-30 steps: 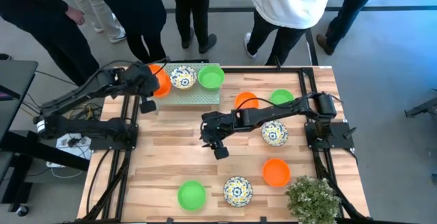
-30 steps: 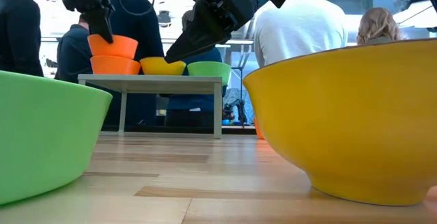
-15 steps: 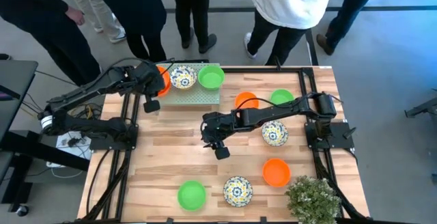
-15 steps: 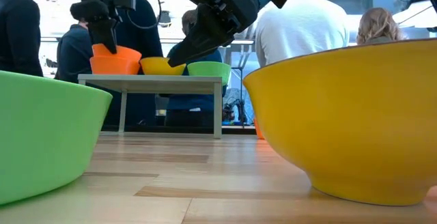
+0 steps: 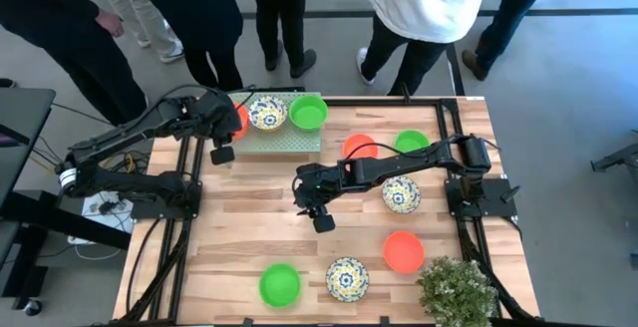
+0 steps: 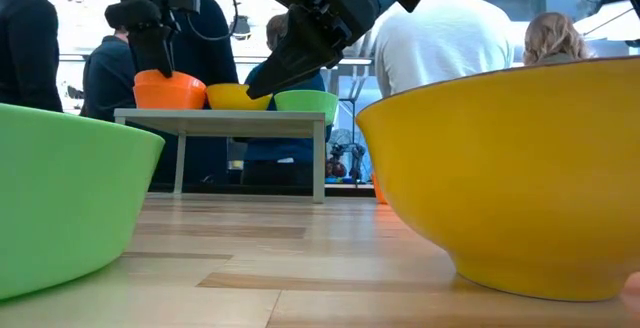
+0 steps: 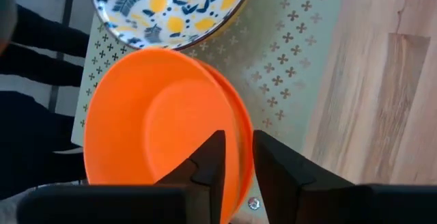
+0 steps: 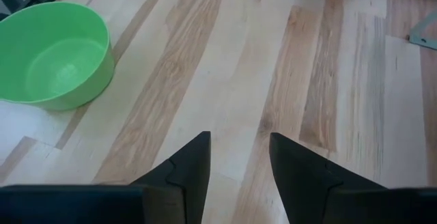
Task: Pick & Place Mini bowls
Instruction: Stack the orange bowl on top of the other orange bowl on the shelf, then stack the green bowl on top of the other green bowl on the shelf
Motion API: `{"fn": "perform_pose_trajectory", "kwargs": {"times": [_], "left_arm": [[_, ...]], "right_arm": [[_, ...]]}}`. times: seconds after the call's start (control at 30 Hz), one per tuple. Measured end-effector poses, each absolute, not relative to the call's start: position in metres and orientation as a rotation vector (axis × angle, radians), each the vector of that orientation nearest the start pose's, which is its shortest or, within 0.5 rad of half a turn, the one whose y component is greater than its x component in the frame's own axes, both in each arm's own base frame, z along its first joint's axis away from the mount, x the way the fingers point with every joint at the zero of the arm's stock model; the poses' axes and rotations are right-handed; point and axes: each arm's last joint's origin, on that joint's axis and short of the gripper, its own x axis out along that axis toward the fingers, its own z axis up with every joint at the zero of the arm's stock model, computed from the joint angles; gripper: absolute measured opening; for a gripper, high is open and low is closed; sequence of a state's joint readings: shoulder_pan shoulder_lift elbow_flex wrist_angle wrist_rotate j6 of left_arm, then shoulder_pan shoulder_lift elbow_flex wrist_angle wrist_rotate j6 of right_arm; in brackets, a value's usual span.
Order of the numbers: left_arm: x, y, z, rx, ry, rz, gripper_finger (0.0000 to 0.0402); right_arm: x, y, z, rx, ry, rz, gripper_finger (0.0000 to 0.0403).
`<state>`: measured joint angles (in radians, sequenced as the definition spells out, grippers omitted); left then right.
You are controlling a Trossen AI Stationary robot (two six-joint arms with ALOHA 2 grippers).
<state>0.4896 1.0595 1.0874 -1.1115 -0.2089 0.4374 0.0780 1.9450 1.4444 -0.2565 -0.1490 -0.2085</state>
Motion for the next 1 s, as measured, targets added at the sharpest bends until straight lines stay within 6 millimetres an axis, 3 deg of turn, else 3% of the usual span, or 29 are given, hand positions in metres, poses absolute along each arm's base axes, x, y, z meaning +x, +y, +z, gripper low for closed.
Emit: {"fn": "perform_pose_trajectory", "kwargs": {"times": [0.33,0.5,0.67,0.83,1.0], "left_arm": [[0.16,0.072,0.323,0.311,1.171,0.387,0.0086],[0.157,0.052,0.342,0.284,1.035,0.383,0.0086],[0.149,0.03,0.348,0.201,0.929,0.331,0.0086],[0.148,0.007,0.341,0.039,0.85,0.115,0.0086],[0.158,-0.015,0.314,-0.003,0.77,-0.031,0.0086]], "right_arm": [[0.429,0.038,0.218,-0.171,0.73,0.294,0.0145],[0.429,0.038,0.218,-0.169,0.729,0.299,0.0145],[0.429,0.041,0.218,-0.169,0.728,0.309,0.0145],[0.428,0.05,0.218,-0.177,0.726,0.329,0.0145],[0.426,0.062,0.218,-0.187,0.722,0.358,0.0145]]}}
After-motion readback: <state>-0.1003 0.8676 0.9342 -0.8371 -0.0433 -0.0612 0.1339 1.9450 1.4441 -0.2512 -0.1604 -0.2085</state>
